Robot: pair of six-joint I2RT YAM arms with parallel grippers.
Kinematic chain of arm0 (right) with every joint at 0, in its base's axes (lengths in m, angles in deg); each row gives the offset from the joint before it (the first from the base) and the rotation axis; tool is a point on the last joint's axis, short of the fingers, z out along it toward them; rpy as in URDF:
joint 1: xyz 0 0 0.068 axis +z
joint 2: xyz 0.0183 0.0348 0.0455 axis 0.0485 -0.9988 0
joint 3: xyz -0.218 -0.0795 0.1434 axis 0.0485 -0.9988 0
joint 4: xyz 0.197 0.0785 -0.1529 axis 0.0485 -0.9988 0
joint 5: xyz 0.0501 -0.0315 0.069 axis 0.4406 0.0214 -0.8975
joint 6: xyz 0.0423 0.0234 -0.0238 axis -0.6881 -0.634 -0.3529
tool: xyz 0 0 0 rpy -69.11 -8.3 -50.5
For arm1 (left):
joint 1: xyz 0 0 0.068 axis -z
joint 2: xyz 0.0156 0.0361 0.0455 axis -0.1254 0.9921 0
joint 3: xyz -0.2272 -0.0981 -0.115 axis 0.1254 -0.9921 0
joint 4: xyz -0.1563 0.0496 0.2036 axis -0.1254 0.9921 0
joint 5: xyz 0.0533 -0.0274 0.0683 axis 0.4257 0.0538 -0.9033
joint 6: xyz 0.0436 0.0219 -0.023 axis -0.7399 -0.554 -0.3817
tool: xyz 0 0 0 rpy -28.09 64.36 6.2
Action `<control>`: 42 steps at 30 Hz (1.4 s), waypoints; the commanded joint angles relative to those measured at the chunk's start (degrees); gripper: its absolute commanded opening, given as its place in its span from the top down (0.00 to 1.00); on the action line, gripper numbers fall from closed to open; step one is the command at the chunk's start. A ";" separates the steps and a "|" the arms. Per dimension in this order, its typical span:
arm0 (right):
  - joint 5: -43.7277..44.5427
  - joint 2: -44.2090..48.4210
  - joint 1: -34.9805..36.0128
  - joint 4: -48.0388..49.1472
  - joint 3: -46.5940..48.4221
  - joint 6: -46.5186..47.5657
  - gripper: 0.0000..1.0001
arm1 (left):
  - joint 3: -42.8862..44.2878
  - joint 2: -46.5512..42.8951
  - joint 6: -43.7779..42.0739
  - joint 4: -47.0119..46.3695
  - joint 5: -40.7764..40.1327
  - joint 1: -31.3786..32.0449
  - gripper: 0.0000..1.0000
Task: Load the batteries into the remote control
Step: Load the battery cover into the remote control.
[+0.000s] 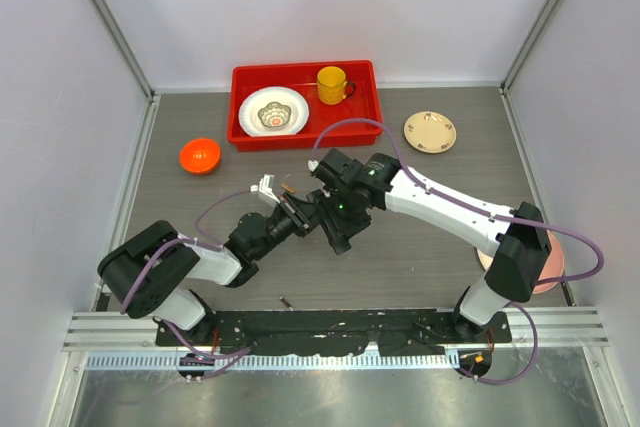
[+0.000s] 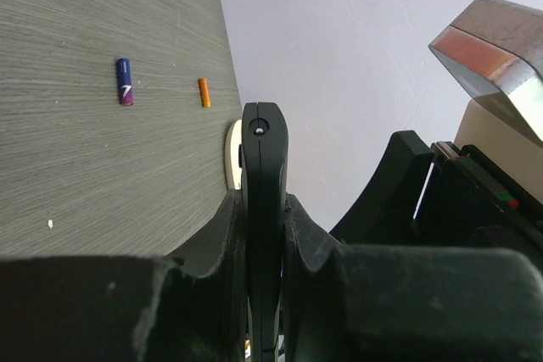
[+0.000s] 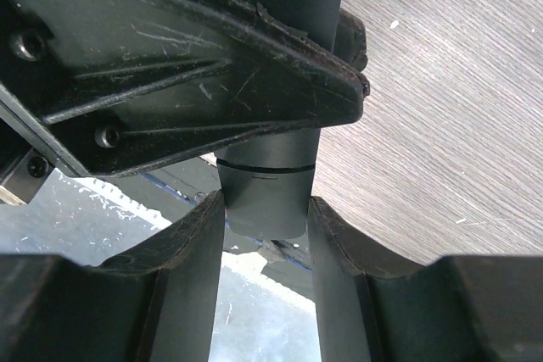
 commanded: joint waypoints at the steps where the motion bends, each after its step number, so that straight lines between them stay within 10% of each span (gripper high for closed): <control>1: 3.94 1.61 -1.84 4.40 0.29 0.50 0.89 | 2.07 -2.79 1.30 -17.09 3.52 1.97 1.00; 42: 4.21 -0.85 -4.56 6.50 5.39 1.03 0.89 | 3.39 -1.03 0.51 -17.09 4.31 5.74 1.00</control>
